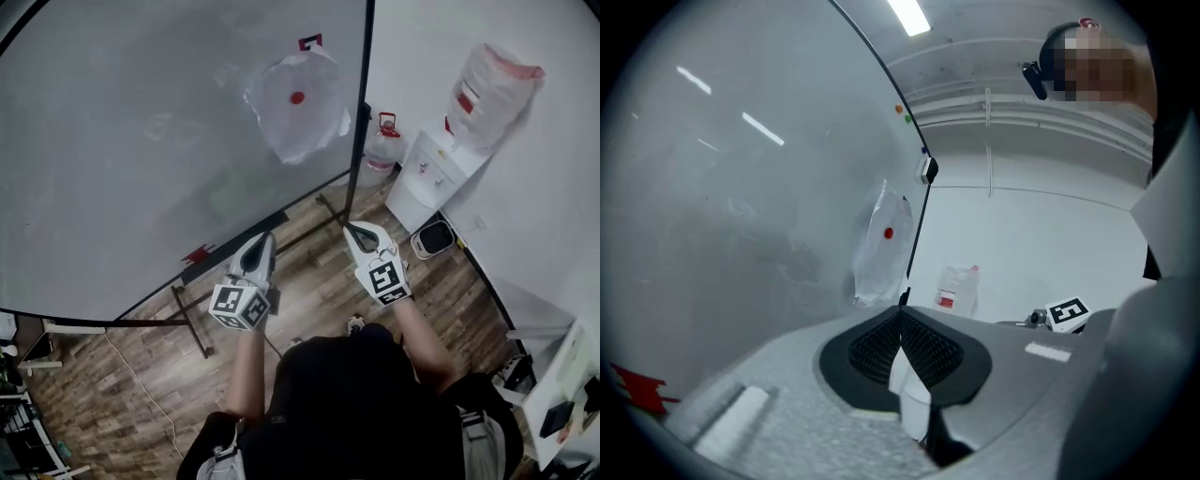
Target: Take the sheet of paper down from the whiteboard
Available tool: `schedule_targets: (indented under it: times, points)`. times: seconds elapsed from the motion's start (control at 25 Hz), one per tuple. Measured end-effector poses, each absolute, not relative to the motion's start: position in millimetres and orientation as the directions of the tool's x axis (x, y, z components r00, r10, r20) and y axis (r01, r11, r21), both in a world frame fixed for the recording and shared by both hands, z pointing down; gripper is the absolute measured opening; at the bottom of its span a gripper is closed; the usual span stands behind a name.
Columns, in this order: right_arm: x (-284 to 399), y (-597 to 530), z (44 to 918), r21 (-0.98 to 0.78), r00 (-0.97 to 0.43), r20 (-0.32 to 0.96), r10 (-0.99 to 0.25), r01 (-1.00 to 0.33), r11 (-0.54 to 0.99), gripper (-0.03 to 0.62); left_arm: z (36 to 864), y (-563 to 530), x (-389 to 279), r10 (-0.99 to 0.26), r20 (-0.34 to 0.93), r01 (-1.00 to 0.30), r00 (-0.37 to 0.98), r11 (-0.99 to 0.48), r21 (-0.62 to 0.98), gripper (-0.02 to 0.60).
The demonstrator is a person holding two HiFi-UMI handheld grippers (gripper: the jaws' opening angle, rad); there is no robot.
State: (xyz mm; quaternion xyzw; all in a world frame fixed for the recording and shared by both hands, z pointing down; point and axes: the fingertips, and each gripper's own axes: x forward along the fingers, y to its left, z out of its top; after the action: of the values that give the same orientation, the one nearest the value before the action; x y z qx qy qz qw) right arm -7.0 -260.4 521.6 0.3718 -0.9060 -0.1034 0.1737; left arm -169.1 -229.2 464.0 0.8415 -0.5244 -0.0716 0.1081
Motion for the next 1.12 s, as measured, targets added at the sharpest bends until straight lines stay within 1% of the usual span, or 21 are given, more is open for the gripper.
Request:
schedule_targets:
  times: [0.4,0.76,0.92,1.12]
  points:
    - [43,-284,525,0.335,-0.737,0.253,-0.627,-0.541,0.771,0.005,468,-232,-114,-0.942,-0.021,-0.906,0.336,-0.330,0.265,0.011]
    - [47,-280,534,0.318,-0.808,0.249,-0.534,-0.453,0.833,0.005,480,-207,-105,-0.976,0.011,-0.942,0.219,-0.208,0.264,0.009]
    - [49,-276,537,0.310,-0.819,0.246,-0.519,-0.440,0.842,0.005,478,-204,-101,-0.979,0.012,-0.948,0.204,-0.194,0.253,0.011]
    - [55,-277,535,0.306,-0.815,0.243,-0.527,-0.451,0.838,0.005,476,-207,-94,-0.976,0.016,-0.946,0.218,-0.207,0.247,0.011]
